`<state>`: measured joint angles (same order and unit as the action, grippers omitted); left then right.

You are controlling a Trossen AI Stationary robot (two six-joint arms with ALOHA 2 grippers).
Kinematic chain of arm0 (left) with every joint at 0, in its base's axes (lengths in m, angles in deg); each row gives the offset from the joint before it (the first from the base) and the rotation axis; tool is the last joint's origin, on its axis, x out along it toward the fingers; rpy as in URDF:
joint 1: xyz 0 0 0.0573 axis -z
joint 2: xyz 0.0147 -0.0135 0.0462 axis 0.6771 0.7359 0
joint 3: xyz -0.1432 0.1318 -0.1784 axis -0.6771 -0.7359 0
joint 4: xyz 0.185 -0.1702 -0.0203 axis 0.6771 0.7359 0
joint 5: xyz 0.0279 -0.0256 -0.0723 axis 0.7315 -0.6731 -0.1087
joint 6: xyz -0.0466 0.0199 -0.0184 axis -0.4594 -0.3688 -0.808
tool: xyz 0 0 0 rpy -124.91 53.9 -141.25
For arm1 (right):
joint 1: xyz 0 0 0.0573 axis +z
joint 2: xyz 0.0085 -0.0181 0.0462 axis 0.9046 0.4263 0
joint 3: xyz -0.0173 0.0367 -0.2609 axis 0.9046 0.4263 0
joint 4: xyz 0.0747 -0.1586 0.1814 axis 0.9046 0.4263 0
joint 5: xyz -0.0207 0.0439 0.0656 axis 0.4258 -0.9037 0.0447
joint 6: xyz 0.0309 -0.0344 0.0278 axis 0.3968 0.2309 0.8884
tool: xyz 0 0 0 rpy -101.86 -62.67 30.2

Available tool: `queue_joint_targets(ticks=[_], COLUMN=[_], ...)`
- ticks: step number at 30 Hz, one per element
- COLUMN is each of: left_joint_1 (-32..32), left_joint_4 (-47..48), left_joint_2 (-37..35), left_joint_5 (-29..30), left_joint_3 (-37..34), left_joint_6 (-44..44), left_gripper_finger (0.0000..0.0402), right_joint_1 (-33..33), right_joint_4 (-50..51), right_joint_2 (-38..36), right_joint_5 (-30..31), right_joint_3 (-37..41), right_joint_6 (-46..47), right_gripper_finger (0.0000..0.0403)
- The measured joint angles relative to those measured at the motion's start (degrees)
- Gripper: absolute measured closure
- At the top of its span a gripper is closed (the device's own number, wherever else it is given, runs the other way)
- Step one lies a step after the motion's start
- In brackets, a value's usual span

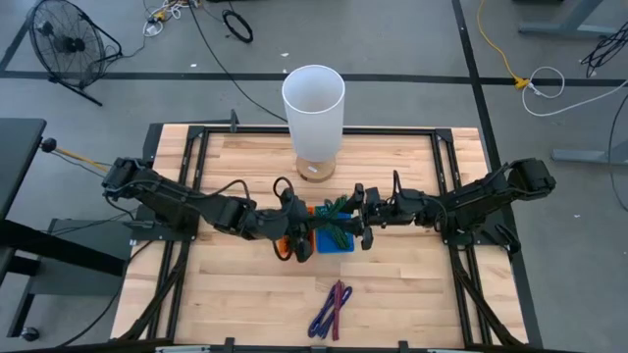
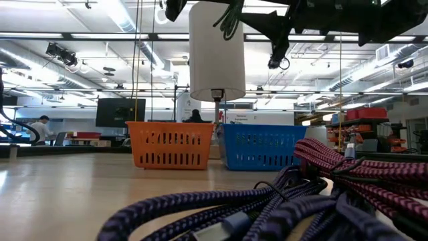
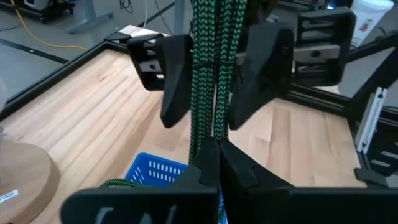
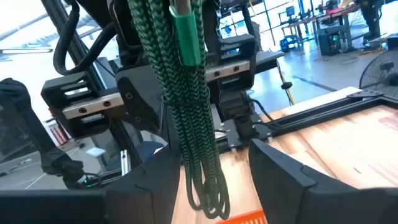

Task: Pick & Place USB Port
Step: Put the green USB cable into the blue bin

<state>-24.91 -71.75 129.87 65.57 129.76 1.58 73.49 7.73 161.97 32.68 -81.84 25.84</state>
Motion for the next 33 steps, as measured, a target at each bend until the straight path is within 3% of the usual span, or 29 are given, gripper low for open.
queue_joint_targets(ticks=[6, 8, 11, 13, 22, 33], left_joint_1=[0.25, 0.22, 0.09, 0.09, 0.56, 0.57], left_joint_4=[-0.18, 0.29, 0.34, 0.52, 1.34, 5.25], left_joint_2=[0.44, 0.76, 1.04, 1.13, -0.21, -3.99], left_joint_5=[-1.07, -1.6, -1.76, -1.87, -1.91, 1.1], left_joint_3=[0.02, 0.01, 0.01, -0.01, -0.06, 0.07], left_joint_6=[-0.14, -0.13, -0.13, 0.05, 5.21, 5.87], left_gripper_finger=[0.0401, 0.0401, 0.0401, 0.0395, 0.0359, 0.037], right_joint_1=[-0.16, -0.16, -0.15, -0.09, -0.21, 0.49], right_joint_4=[-1.69, -1.6, -0.04, 0.68, 7.27, 24.03], right_joint_2=[0.0, 0.0, 0.0, 0.0, -0.09, 0.02], right_joint_5=[1.18, -0.25, -2.41, -2.92, -0.57, 3.74], right_joint_3=[-0.17, -0.69, -1.4, -1.48, -1.6, -1.53], right_joint_6=[-0.62, -0.56, -0.71, -1.58, 2.71, 10.6], right_gripper_finger=[0.023, 0.0266, 0.0359, 0.0385, 0.0398, 0.0401])
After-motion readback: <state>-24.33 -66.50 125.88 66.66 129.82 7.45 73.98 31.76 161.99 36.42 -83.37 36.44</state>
